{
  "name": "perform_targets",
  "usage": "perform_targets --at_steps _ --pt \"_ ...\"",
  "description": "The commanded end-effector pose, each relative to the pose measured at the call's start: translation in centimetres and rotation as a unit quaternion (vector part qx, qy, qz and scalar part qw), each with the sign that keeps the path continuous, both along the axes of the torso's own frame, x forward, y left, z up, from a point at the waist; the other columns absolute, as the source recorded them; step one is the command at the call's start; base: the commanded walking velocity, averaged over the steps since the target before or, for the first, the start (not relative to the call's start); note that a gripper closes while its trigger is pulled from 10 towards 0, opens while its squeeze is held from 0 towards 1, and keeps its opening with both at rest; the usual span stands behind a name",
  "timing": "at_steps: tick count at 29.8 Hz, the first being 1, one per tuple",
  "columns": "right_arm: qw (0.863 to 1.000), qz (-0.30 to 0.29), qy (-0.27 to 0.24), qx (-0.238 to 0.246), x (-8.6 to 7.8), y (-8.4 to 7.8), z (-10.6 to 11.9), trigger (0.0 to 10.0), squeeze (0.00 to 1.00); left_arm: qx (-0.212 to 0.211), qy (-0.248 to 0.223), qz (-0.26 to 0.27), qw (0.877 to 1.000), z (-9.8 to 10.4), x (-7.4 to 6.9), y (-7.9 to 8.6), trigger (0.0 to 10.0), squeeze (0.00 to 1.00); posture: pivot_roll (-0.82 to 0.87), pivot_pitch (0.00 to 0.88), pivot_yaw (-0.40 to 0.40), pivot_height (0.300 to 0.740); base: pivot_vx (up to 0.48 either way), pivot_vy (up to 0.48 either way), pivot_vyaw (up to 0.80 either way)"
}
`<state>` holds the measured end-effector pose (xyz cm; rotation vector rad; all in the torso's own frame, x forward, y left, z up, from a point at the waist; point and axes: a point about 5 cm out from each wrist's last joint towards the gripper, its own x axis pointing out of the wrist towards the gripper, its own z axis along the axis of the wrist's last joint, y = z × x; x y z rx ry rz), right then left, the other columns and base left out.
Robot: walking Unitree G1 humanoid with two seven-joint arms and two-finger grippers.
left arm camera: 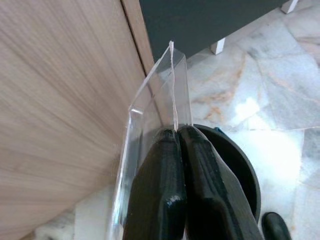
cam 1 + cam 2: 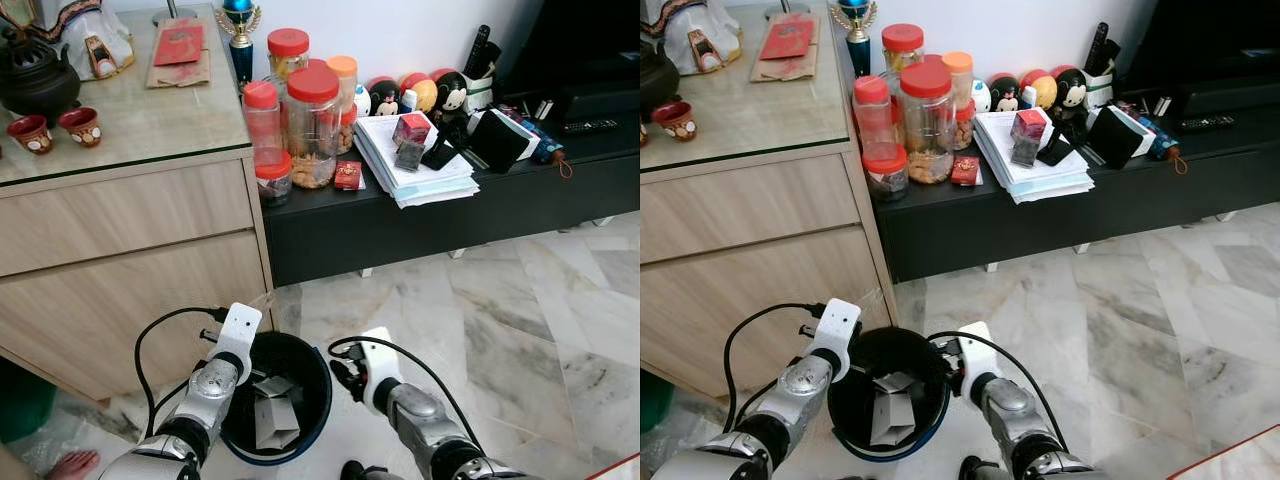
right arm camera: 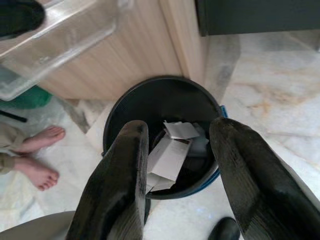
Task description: Picking trash to rubbish bin
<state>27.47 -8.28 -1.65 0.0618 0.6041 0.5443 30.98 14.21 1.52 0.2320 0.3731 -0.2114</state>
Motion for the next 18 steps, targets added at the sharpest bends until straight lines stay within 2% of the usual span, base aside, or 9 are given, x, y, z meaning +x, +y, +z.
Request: perform_targets --at_steps 1,5,6,18 --pt "1.000 0.011 -0.017 0.008 0.48 0.46 0.63 10.0 0.00 -0.007 0.003 -0.008 1.000 -0.14 -0.13 -0.11 10.0 0.00 0.10 0.182 -0.042 0.740 0.000 0.000 0.00" --pt "0.999 0.018 -0.024 0.014 0.62 0.65 0.87 10.0 0.00 -0.033 0.011 -0.019 0.999 -0.27 -0.29 -0.46 10.0 0.00 0.10 0.184 -0.045 0.740 0.000 0.000 0.00" --pt "0.999 0.020 -0.025 0.014 0.64 0.68 0.90 10.0 0.00 -0.034 0.012 -0.022 0.999 -0.29 -0.31 -0.49 10.0 1.00 0.10 0.184 -0.045 0.740 0.000 0.000 0.00" --pt "0.999 0.020 -0.026 0.012 0.51 0.50 0.77 10.0 0.00 -0.052 0.019 -0.031 0.998 -0.31 -0.34 -0.74 10.0 1.00 0.10 0.181 -0.047 0.740 0.000 0.000 0.00"
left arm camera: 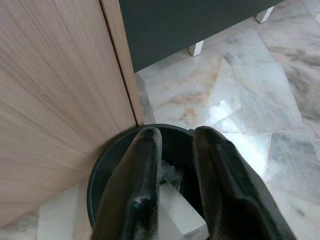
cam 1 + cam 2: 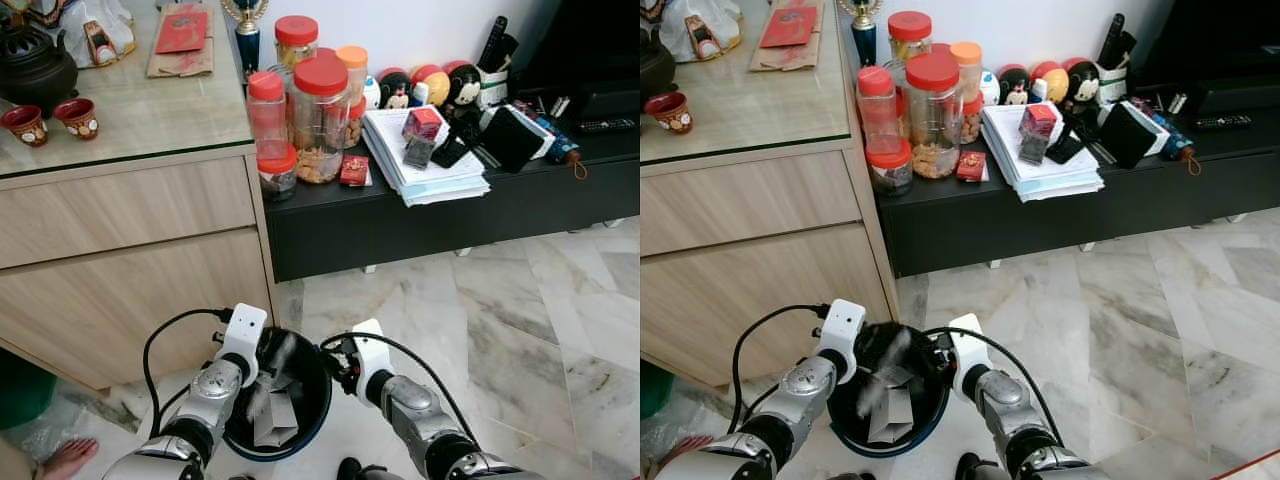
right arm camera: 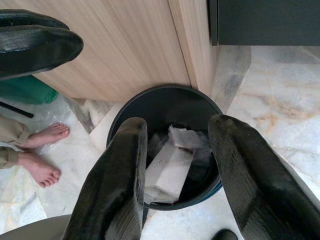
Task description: Picking trash to rubbish bin
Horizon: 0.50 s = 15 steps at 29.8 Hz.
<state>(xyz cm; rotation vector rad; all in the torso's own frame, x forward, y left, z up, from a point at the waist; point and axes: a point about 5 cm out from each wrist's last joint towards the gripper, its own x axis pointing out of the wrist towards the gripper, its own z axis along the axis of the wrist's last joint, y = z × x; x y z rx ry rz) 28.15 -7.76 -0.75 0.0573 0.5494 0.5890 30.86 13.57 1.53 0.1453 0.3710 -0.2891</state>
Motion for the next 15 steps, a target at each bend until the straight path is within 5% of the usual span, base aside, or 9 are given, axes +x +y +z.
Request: perform_targets --at_steps 1,3,4,8,9,12,15 --pt "1.000 0.000 0.001 0.000 -0.2 0.0 -0.1 10.0 0.00 -0.002 0.011 -0.002 1.000 -0.3 -0.2 -0.1 10.0 1.00 0.10 0.181 -0.047 0.740 0.000 0.000 0.00" --pt "1.000 -0.001 0.002 -0.001 -0.3 -0.1 -0.2 10.0 0.00 0.007 0.012 -0.001 1.000 -0.4 -0.2 0.0 10.0 1.00 0.10 0.180 -0.047 0.740 0.000 0.000 0.00" --pt "1.000 -0.005 0.006 -0.003 -0.4 -0.2 -0.4 10.0 0.00 0.017 0.015 0.008 1.000 -0.6 -0.3 0.3 10.0 0.00 0.10 0.179 -0.046 0.740 0.000 0.000 0.00" --pt "0.999 -0.026 0.017 -0.025 -0.8 -1.0 -1.1 10.0 0.00 0.065 0.039 0.037 0.996 -1.6 -1.1 1.9 10.0 0.00 0.11 0.176 -0.044 0.740 0.000 0.000 0.00" --pt "0.997 -0.053 0.029 -0.049 -1.2 -2.0 -1.7 10.0 0.00 0.106 0.060 0.066 0.990 -2.6 -2.2 3.6 10.0 0.00 0.11 0.176 -0.044 0.740 0.000 0.000 0.00" --pt "0.993 -0.083 0.047 -0.065 -1.8 -3.0 -2.5 10.0 0.00 0.138 0.087 0.096 0.982 -3.7 -3.5 5.3 10.0 0.00 0.11 0.171 -0.041 0.740 0.000 0.000 0.00" --pt "0.986 -0.115 0.083 -0.089 -3.4 -4.5 -3.9 10.0 0.00 0.159 0.150 0.159 0.963 -6.0 -6.9 8.1 10.0 0.00 0.12 0.168 -0.038 0.740 0.000 0.000 0.00"
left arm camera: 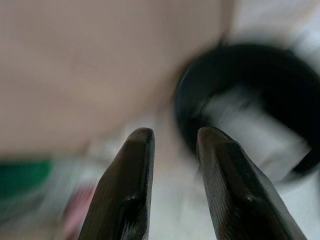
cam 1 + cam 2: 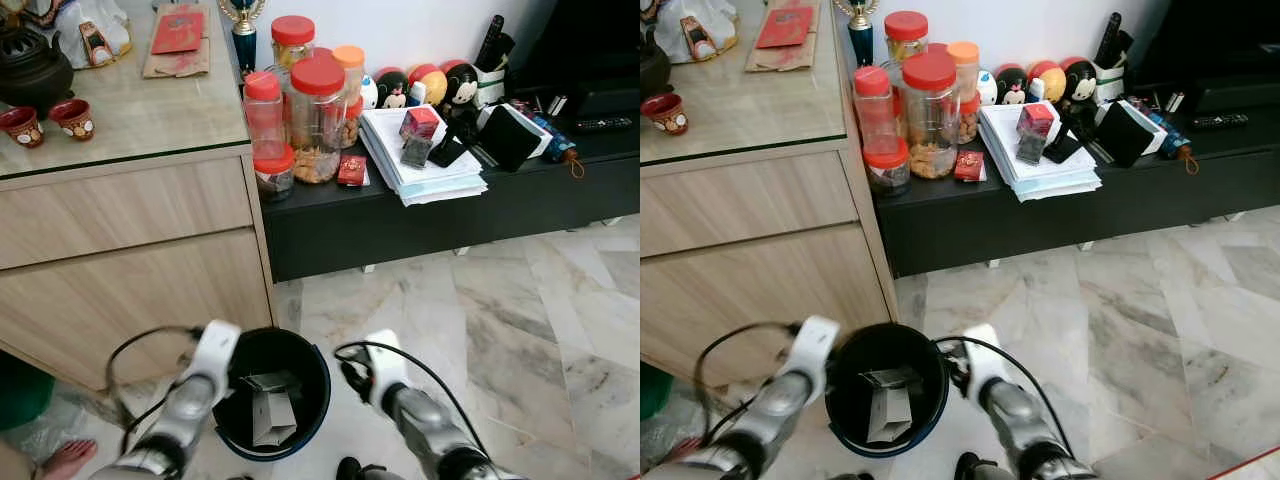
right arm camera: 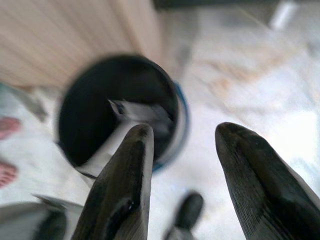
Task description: Picking trash to rubbish bin
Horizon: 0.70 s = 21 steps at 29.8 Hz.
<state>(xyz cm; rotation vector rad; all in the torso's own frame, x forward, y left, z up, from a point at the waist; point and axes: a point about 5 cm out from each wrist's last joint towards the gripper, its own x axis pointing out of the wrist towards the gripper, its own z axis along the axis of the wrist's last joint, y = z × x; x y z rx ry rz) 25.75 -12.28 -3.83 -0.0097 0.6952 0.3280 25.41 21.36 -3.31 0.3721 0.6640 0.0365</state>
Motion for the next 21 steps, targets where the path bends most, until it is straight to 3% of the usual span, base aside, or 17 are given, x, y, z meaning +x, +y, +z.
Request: perform_targets --at_steps 1,6,12,16,21 --pt "0.999 -0.013 0.029 -0.002 -1.2 -0.1 -1.0 10.0 0.00 0.000 0.036 0.031 0.999 -1.4 -1.9 0.6 10.0 0.00 0.11 0.169 -0.038 0.740 0.000 0.000 0.00" --pt "0.996 -0.049 0.071 -0.021 -3.3 -1.5 -2.5 10.0 0.00 0.002 0.090 0.069 0.994 -3.5 -5.8 1.8 10.0 0.00 0.12 0.169 -0.041 0.740 0.000 0.000 0.00" --pt "0.992 -0.067 0.102 -0.040 -5.0 -2.3 -3.6 10.0 0.00 0.006 0.137 0.096 0.986 -4.9 -8.8 2.0 10.0 0.00 0.12 0.161 -0.045 0.740 0.000 0.000 0.00" --pt "0.991 -0.075 0.106 -0.041 -5.3 -2.4 -3.8 10.0 0.00 0.001 0.143 0.102 0.985 -5.2 -9.2 1.8 10.0 0.00 0.12 0.155 -0.042 0.740 0.000 0.000 0.00" --pt "0.990 -0.080 0.107 -0.040 -5.3 -2.4 -3.8 10.0 0.00 0.002 0.134 0.105 0.985 -4.9 -8.7 1.9 10.0 0.00 0.12 0.153 -0.042 0.740 0.000 0.000 0.00"
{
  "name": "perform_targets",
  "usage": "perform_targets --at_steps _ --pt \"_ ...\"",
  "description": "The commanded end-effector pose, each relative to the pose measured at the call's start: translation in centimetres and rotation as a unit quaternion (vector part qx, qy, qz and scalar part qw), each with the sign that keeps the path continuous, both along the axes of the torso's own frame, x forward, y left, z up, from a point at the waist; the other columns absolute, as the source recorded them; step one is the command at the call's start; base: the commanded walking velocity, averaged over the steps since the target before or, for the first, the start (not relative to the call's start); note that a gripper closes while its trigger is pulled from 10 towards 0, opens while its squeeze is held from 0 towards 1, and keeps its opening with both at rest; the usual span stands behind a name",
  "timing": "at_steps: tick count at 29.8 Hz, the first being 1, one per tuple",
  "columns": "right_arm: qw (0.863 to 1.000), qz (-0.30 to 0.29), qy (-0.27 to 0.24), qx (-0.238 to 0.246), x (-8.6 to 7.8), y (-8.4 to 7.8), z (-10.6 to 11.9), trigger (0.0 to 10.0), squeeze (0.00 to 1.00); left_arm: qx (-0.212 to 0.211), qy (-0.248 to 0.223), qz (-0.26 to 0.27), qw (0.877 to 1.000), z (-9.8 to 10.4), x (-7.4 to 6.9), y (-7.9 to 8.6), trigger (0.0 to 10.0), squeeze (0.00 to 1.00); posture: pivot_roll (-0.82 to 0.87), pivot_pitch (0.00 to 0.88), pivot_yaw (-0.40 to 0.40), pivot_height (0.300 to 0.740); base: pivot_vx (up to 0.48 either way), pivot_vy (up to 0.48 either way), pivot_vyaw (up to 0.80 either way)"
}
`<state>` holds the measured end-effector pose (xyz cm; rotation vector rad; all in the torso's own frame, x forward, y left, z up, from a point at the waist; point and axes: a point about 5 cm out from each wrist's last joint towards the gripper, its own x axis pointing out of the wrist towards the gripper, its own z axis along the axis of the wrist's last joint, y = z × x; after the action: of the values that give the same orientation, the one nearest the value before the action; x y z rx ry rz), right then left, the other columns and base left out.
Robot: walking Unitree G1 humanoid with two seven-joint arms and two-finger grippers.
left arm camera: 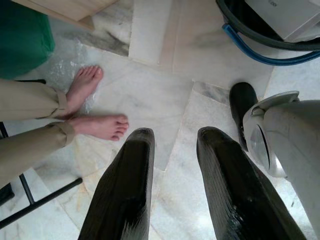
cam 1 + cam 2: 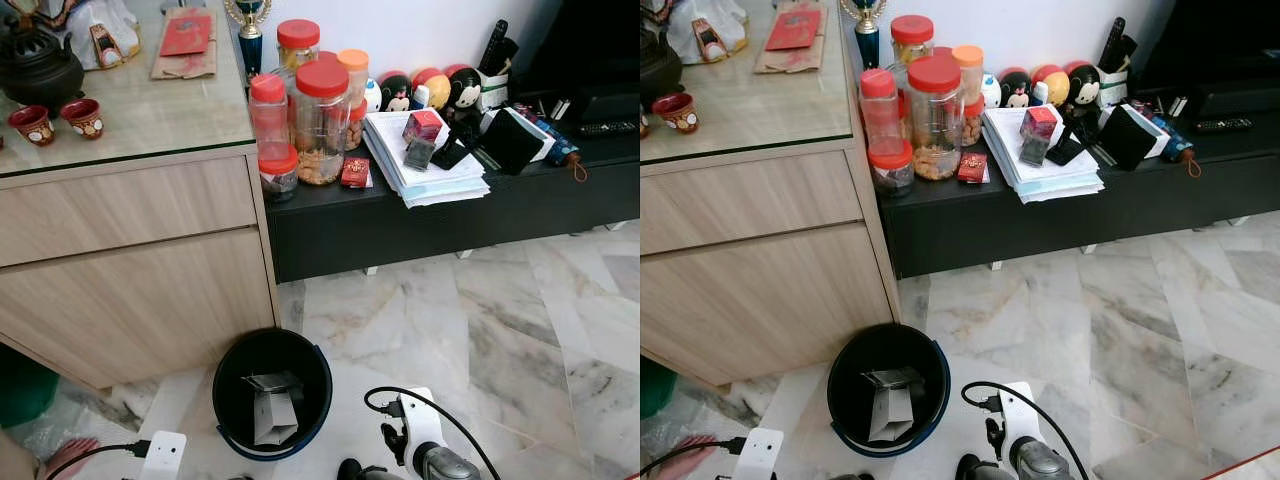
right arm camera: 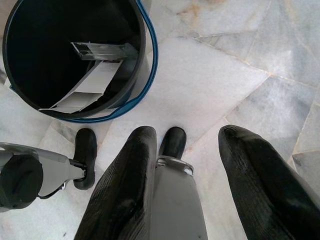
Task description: Picking trash to rubbish bin
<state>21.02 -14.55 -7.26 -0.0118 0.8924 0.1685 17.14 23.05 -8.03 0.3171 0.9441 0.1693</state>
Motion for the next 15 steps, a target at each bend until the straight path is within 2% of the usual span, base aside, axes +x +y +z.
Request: perform_targets --at_steps 1,4,15 --pt "1.000 -0.012 0.012 0.001 -0.61 -0.17 -0.36 10.0 0.00 0.002 0.008 0.012 1.000 -0.11 -0.28 0.23 10.0 0.00 0.12 0.150 -0.042 0.740 0.000 0.000 0.00" --pt "1.000 -0.016 0.012 0.000 -0.60 -0.22 -0.36 10.0 0.00 0.001 -0.004 0.011 1.000 0.24 0.42 0.27 10.0 0.00 0.12 0.149 -0.041 0.740 0.000 0.000 0.00" --pt "1.000 -0.016 0.013 -0.002 -0.75 -0.29 -0.44 10.0 0.00 0.001 -0.004 0.009 1.000 0.20 0.34 0.21 10.0 0.00 0.11 0.123 -0.039 0.740 0.000 0.000 0.00"
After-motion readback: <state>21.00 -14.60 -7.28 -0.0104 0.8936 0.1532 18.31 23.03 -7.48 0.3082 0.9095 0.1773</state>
